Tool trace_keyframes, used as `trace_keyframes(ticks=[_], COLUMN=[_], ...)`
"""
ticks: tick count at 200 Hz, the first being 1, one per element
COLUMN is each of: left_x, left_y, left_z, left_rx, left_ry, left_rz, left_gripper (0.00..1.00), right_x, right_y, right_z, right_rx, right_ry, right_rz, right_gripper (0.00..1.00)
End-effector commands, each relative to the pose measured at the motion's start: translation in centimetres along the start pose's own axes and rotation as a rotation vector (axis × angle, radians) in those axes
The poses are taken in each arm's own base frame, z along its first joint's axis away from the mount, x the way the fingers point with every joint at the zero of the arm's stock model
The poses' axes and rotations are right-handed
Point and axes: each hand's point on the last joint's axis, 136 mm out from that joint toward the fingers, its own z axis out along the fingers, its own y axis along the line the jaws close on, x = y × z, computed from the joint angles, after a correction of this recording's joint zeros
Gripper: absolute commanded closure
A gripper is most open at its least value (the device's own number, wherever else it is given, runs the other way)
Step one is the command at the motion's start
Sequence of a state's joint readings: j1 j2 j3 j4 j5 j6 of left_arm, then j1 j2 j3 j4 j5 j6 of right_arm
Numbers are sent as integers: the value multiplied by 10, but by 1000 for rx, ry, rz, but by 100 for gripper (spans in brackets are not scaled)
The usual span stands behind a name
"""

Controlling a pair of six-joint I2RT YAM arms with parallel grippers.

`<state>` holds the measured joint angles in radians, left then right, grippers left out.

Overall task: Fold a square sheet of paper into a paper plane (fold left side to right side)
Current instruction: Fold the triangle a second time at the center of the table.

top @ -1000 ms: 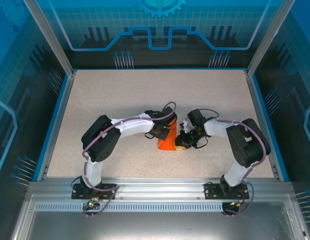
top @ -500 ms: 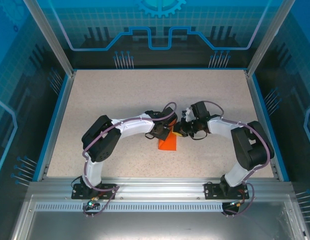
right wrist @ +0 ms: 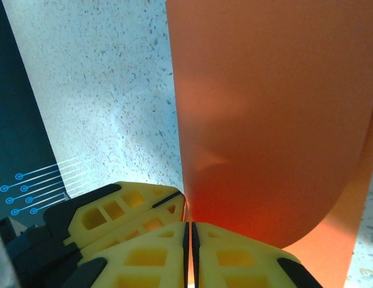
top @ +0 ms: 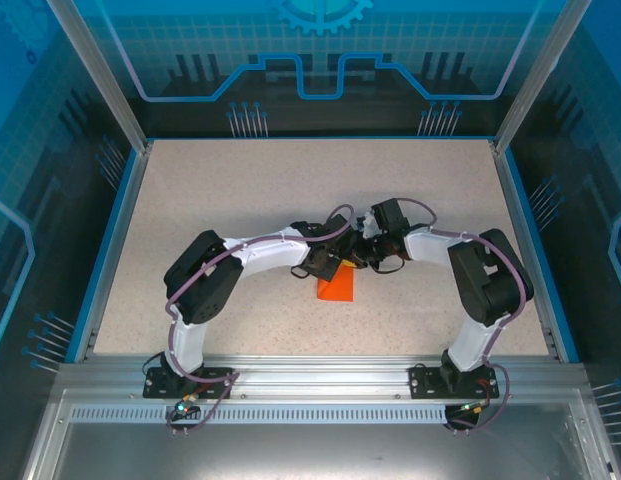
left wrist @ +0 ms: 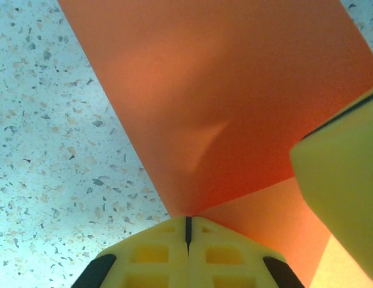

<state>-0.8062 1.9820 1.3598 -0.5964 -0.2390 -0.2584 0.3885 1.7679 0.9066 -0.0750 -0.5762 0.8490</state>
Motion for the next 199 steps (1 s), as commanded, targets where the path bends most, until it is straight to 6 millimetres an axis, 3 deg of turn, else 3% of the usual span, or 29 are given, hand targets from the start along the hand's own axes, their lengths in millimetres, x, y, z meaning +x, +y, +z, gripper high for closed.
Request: trace_keyframes(ticks=[1,49,199], left_x=[7,7,2], left_y=[-1,-1,5], left_z=[8,8,13], left_rx=[-10,-14,-64], left_ry=[25,23,20], left_rz=[17,19,10], left_gripper=[100,100,100], right_x=[2,5,8], right_y=[-3,-19,-26], right_z=[7,11,13], right_rx=[37,85,108], right_ry=[14,21,30], right_rz=[-8,-1,-7], right_gripper=[88,88,87])
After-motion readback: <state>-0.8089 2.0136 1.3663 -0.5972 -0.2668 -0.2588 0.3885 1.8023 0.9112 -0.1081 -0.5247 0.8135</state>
